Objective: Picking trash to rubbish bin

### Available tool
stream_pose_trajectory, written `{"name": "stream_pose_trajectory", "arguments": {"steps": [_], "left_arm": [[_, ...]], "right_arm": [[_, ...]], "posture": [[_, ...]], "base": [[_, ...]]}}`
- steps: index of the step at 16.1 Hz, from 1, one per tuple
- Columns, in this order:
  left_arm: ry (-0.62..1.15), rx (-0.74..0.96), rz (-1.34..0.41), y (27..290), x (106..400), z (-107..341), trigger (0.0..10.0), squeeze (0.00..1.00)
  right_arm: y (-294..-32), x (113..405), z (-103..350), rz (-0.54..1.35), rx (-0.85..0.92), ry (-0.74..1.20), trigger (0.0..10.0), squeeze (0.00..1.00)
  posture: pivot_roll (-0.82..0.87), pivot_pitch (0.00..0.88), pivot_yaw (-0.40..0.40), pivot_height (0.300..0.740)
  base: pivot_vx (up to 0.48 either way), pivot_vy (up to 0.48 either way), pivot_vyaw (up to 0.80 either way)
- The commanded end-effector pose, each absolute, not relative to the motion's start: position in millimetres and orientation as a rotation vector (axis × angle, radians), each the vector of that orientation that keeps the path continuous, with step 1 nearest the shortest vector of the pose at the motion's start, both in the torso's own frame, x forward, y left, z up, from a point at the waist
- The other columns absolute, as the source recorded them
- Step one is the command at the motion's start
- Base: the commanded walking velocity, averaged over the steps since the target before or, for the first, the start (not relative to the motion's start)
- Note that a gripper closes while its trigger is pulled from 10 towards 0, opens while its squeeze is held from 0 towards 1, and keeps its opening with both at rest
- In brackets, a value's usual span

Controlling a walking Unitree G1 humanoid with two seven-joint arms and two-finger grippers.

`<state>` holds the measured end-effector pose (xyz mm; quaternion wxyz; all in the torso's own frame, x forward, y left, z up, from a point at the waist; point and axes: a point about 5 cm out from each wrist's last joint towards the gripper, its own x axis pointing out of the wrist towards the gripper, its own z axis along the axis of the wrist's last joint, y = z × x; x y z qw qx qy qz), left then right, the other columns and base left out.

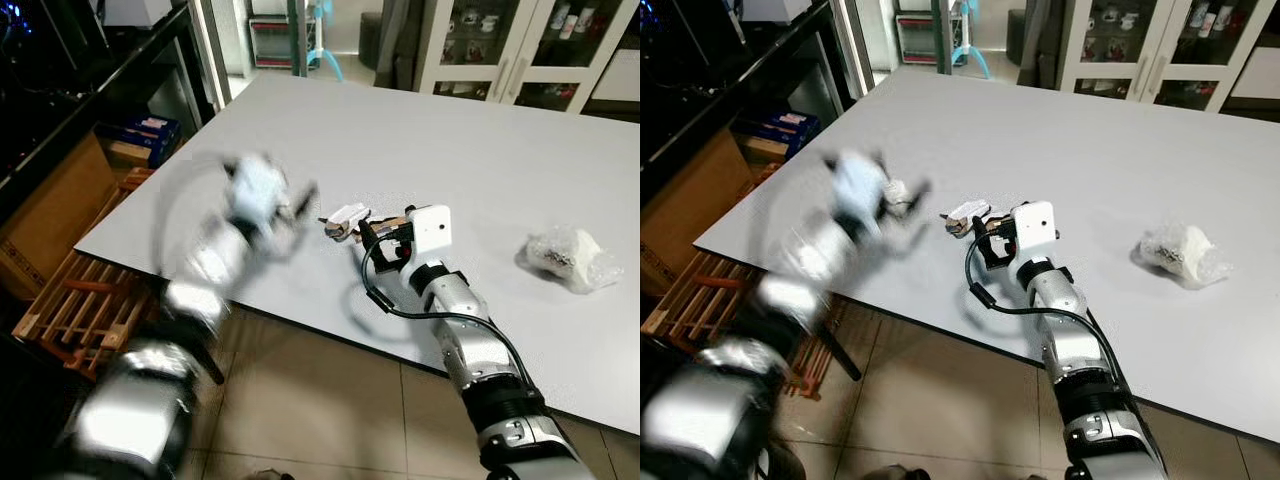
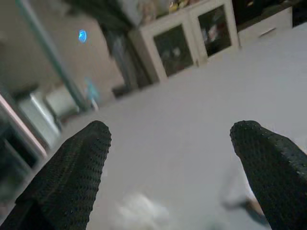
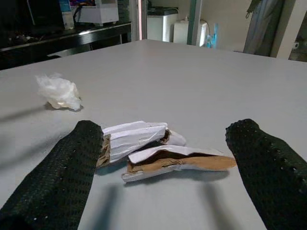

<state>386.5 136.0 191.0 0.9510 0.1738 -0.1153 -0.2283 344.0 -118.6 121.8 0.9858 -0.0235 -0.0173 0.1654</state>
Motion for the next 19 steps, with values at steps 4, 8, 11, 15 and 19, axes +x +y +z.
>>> {"name": "stream_pose_trajectory", "arguments": {"steps": [4,8,11,15,19], "left_arm": [[-0.050,0.326,-0.605,168.9,392.1,187.3,10.0,0.00],[0.081,0.205,-0.692,180.8,390.4,179.1,10.0,0.00],[0.065,0.191,-0.649,172.0,393.0,176.6,10.0,0.00],[0.022,0.203,-0.666,140.4,395.8,176.6,10.0,0.00],[0.060,0.261,-0.690,107.7,394.2,165.5,10.0,0.00]], "right_arm": [[-126.4,344.2,132.8,0.398,-0.098,-0.020,10.0,0.00],[-131.5,337.9,135.1,0.470,-0.096,0.048,10.0,0.00],[-126.8,328.6,136.0,0.493,-0.093,0.047,10.0,0.00],[-123.9,319.6,142.7,0.506,-0.069,0.053,10.0,0.00],[-128.2,313.7,152.5,0.467,-0.055,0.046,10.0,0.00]], "posture": [[-0.09,0.061,0.072,0.740],[-0.11,0.078,0.074,0.740],[-0.13,0.103,0.069,0.740],[-0.13,0.143,0.062,0.740],[-0.16,0.200,0.067,0.740]], "base": [[0.000,0.000,0.00],[0.000,0.000,0.00],[0.000,0.000,0.00],[0.000,0.000,0.00],[0.000,0.000,0.00]]}}
